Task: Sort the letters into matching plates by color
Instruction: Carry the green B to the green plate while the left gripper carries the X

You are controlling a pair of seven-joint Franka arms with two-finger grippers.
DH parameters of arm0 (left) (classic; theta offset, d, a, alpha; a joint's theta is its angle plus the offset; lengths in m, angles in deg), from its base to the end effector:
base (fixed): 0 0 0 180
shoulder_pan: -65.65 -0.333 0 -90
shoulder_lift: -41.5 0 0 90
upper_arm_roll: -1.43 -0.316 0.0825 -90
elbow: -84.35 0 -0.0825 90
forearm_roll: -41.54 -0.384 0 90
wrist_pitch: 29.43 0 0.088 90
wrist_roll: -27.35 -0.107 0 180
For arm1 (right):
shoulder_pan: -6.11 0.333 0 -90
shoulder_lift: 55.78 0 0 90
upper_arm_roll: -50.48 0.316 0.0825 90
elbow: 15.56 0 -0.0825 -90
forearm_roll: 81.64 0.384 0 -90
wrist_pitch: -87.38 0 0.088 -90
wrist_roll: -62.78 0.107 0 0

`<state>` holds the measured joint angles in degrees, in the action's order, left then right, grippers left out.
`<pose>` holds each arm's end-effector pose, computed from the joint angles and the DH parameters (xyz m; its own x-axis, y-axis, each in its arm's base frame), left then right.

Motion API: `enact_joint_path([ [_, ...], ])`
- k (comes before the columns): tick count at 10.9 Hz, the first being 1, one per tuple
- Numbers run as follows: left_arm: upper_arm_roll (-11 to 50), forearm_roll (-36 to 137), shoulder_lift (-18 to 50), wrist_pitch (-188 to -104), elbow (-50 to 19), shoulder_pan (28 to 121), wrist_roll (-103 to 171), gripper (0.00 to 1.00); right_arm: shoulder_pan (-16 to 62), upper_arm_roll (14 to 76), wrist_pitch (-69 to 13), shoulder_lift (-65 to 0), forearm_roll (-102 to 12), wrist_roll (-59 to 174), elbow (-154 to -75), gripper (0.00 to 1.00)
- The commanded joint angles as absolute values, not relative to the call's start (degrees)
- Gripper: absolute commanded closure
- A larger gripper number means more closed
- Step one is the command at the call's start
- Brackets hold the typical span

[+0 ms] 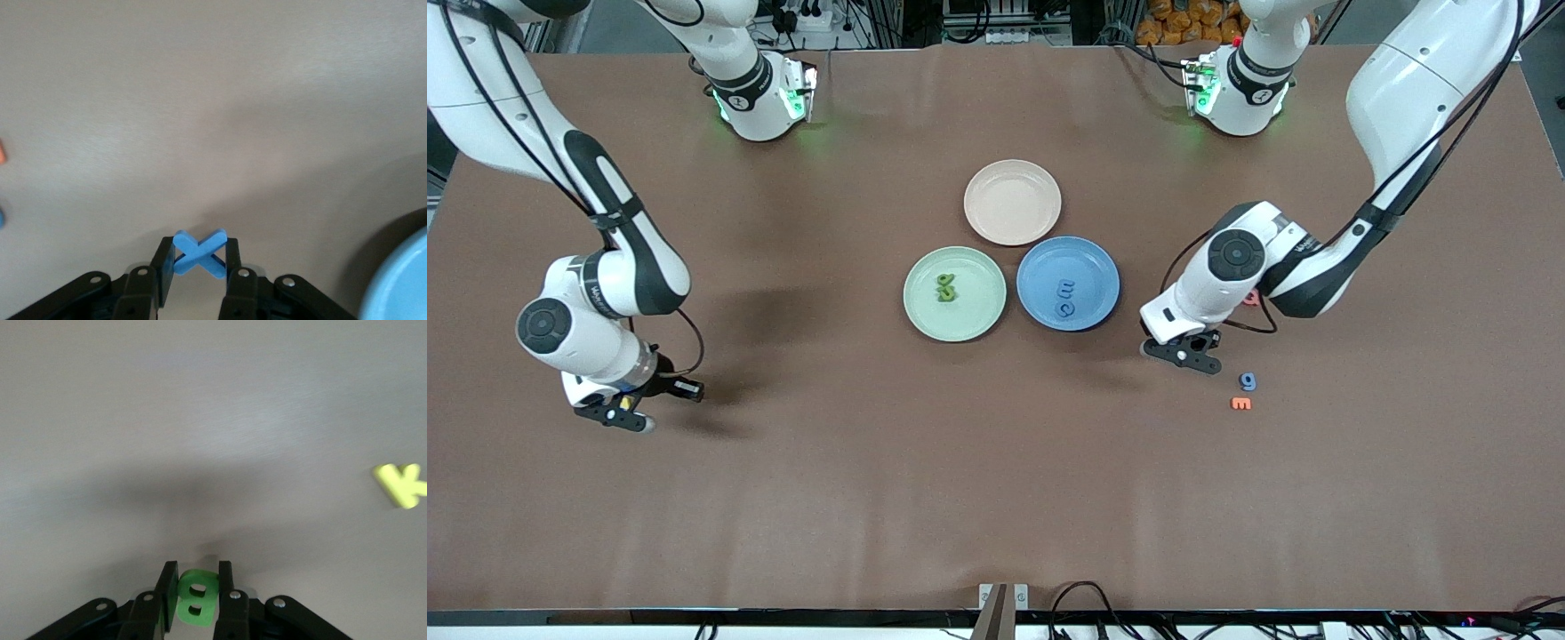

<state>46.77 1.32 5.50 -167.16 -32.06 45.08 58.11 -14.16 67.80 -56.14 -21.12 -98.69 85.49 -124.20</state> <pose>0.5428 -0.2372 0.2132 0.9436 -0.3299 0.0277 -0.3295 -0.9440 -0.0184 0.6338 -0.0396 0.1966 0.9640 -0.2620 0.0462 -0.2622 -0.9650 -0.0022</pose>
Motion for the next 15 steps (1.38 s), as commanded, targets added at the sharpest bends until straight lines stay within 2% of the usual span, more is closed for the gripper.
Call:
enact_joint_path([
  [1, 47.0, 1.1, 6.3, -161.3, -29.3, 51.6, 70.1, 1.0, -8.1, 68.7, -54.5, -26.1, -99.1, 93.9, -127.4, 0.83],
  [8, 46.9, 5.3, 5.5, -159.5, -26.3, 59.7, 82.8, 1.0, 16.5, 68.7, -50.3, -29.2, -99.1, 103.5, -126.7, 0.82],
  [15, 44.8, 5.4, 3.1, -159.5, -23.8, 67.8, 95.2, 1.0, 31.8, 68.3, -45.0, -27.5, -99.6, 106.6, -123.5, 0.82],
])
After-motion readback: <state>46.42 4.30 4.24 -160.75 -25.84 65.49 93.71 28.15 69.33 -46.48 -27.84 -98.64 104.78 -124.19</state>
